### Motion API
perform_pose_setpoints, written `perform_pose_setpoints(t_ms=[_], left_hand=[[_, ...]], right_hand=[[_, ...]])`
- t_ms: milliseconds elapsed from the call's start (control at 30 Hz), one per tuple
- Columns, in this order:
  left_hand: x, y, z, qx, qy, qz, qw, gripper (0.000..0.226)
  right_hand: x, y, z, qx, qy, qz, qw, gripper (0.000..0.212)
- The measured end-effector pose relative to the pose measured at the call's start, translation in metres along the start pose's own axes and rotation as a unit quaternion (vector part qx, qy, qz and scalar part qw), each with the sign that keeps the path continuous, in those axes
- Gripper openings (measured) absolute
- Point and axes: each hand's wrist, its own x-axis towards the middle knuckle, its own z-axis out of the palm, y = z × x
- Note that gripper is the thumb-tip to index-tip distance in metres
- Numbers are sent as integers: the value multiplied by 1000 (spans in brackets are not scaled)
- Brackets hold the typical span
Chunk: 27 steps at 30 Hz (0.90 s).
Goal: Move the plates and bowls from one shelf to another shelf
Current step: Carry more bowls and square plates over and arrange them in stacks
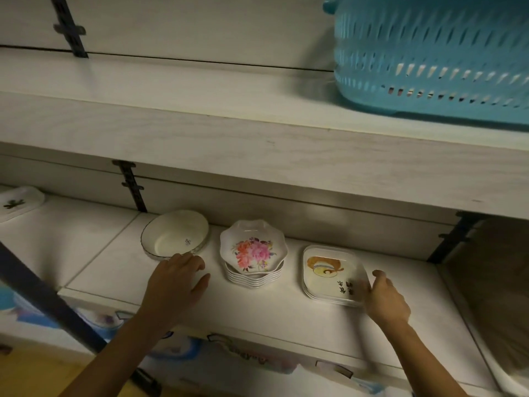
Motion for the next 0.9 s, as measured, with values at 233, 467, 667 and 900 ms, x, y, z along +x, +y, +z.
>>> perform_pose_setpoints(t_ms=[233,467,667,900], left_hand=[[-28,-6,-12,-20,4,-33,999,32],[-72,-54,-34,-25,-7,-118,993,28],[-120,-114,-61,-43,21,-181,982,20],[-181,-211,-100,-55,42,-220,973,18]], right_hand=[[-28,-45,-8,-11,1,-200,980,35],[-92,-143,-3,-30,-33,-408,912,26],[-148,-221,17,-25,-50,-494,867,26],[-221,-315,53,-13,-51,-537,842,27]])
